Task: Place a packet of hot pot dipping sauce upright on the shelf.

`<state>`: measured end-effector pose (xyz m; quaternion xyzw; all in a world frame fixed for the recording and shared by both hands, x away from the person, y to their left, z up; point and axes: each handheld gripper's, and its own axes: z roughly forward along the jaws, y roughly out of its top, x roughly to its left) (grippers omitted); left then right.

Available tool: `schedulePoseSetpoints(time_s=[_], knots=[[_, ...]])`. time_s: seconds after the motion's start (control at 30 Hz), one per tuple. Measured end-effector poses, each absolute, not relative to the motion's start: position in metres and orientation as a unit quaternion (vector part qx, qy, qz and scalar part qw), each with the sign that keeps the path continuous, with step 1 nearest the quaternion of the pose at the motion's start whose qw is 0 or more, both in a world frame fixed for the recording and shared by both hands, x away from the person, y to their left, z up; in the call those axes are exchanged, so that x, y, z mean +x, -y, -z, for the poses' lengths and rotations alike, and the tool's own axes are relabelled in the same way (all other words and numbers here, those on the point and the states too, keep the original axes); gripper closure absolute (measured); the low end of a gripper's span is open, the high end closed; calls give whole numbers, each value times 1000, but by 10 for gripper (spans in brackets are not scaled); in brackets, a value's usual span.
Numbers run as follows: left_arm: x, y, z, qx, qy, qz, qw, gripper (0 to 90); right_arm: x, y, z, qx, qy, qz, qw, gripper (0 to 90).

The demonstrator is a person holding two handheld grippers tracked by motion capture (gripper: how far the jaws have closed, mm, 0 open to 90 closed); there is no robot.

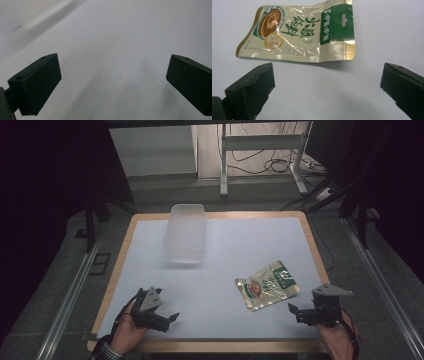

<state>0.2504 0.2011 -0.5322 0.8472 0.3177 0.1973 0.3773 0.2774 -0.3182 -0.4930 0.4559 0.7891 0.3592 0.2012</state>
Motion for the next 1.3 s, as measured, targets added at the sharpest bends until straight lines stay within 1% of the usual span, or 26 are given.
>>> schedulePoseSetpoints(time_s=[0.07, 0.2, 0.4, 0.67, 1.03, 1.3], knots=[[251, -202, 533, 847, -320, -192, 379, 0, 279, 320, 493, 456, -786, -369, 195, 11], [251, -202, 532, 845, -322, -186, 384, 0, 279, 323, 494, 454, -786, -370, 199, 12], [249, -200, 531, 846, -310, -197, 387, 0, 281, 324, 495, 455, -787, -370, 191, 11], [249, -200, 530, 842, -315, -194, 393, 0, 281, 322, 497, 459, -789, -363, 186, 0], [247, -197, 532, 849, -308, -211, 374, 0, 284, 321, 499, 458, -788, -369, 180, 0], [247, -196, 532, 850, -304, -212, 375, 0, 288, 321, 499, 459, -784, -379, 178, 5]])
